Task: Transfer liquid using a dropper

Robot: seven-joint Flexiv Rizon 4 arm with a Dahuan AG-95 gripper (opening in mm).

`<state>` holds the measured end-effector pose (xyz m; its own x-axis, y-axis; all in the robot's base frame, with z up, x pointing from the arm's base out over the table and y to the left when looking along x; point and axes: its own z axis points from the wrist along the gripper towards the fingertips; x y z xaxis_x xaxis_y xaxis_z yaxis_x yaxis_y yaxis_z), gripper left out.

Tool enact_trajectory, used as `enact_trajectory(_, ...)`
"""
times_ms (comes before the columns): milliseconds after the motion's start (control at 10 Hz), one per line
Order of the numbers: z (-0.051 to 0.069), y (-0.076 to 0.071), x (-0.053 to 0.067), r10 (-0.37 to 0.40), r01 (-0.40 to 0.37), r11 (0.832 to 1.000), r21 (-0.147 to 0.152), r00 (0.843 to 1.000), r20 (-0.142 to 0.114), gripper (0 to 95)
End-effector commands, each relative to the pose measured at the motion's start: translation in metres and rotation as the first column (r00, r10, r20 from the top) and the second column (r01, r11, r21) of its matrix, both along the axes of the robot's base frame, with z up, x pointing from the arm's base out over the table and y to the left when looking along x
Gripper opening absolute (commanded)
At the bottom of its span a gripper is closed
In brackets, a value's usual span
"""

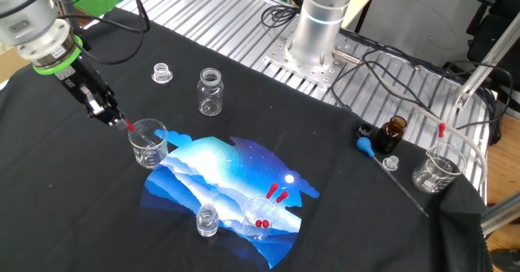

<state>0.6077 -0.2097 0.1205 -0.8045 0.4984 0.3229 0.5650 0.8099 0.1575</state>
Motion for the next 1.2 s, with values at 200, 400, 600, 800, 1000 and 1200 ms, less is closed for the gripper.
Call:
enact_trajectory(200,-0.0007,-0.0001,-0.0003,-0.003,0.003,1.0,0.007,1.0,0.0,19.0)
enact_trajectory(400,-0.0026,-0.0005,-0.0018,-0.004,0.004,1.0,0.012,1.0,0.0,19.0)
enact_trajectory(600,-0.0041,-0.0009,-0.0034,-0.003,0.003,1.0,0.012,1.0,0.002,19.0)
enact_trajectory(800,-0.005,-0.001,-0.005,-0.006,0.006,1.0,0.015,1.0,0.001,19.0)
enact_trajectory(1000,-0.0058,-0.0009,-0.006,-0.008,0.008,1.0,0.024,1.0,0.001,19.0)
enact_trajectory(1200,-0.0075,-0.001,-0.0068,-0.008,0.008,1.0,0.027,1.0,0.001,19.0)
